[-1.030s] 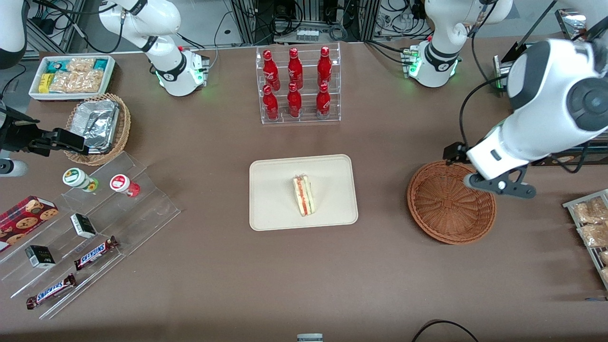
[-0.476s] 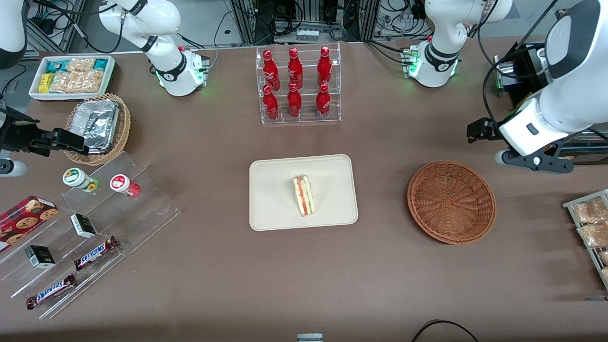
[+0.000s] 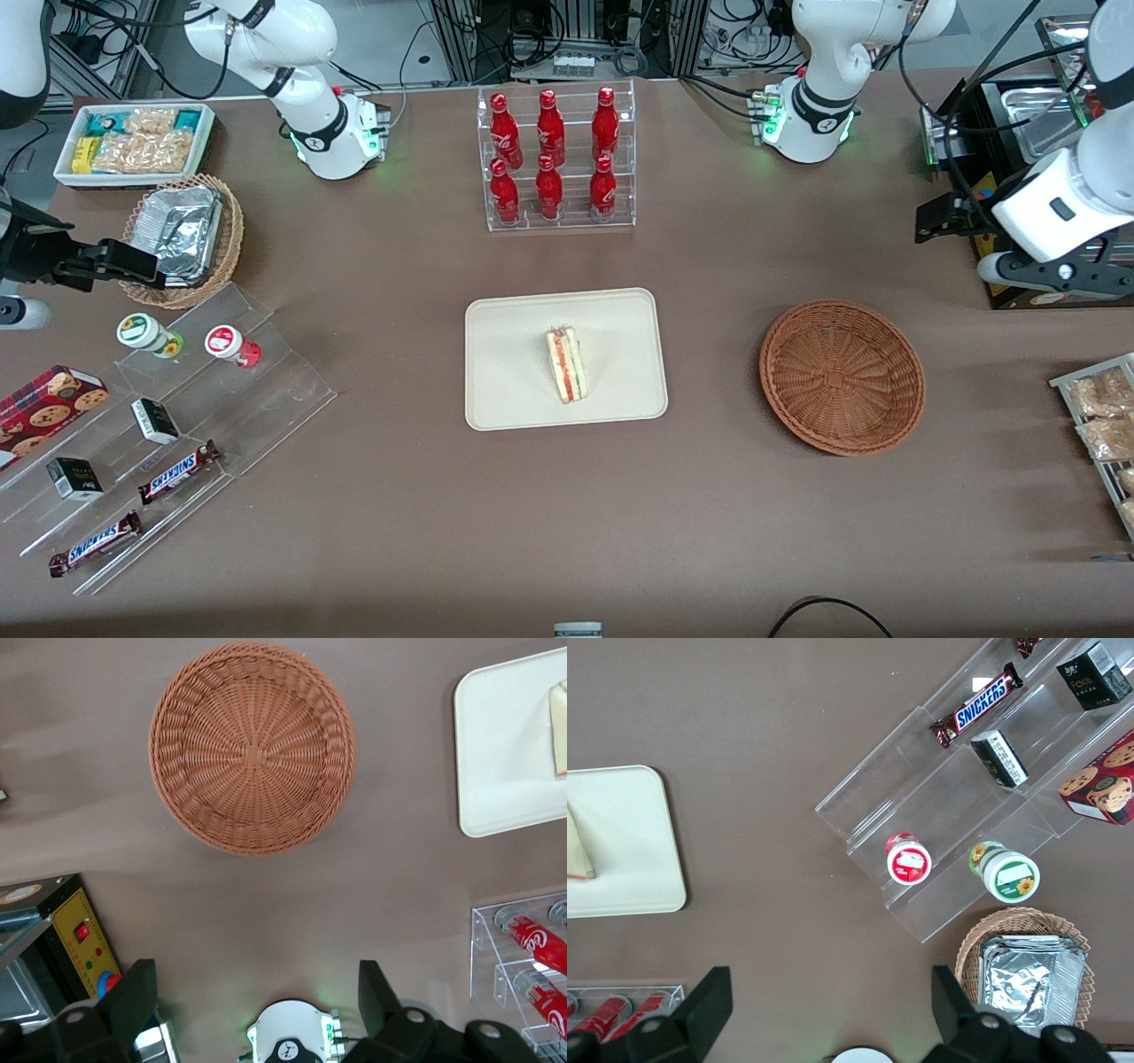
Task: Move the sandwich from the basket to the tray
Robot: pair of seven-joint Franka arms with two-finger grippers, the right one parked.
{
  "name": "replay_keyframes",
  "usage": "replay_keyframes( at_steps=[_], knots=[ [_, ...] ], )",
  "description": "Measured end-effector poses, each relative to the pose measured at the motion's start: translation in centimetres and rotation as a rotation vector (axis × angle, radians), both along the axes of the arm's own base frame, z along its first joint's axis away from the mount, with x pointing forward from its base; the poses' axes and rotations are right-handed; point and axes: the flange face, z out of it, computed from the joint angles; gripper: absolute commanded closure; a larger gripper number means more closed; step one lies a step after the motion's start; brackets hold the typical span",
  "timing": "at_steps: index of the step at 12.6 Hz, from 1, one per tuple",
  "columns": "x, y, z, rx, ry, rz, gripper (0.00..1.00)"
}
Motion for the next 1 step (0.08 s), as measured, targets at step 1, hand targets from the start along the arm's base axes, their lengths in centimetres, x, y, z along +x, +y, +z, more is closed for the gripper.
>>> replay_keyframes(
  at_steps=[1],
  knots=[
    [-0.01,0.07,-0.02,0.000,0.002,0.001,0.00]
  ],
)
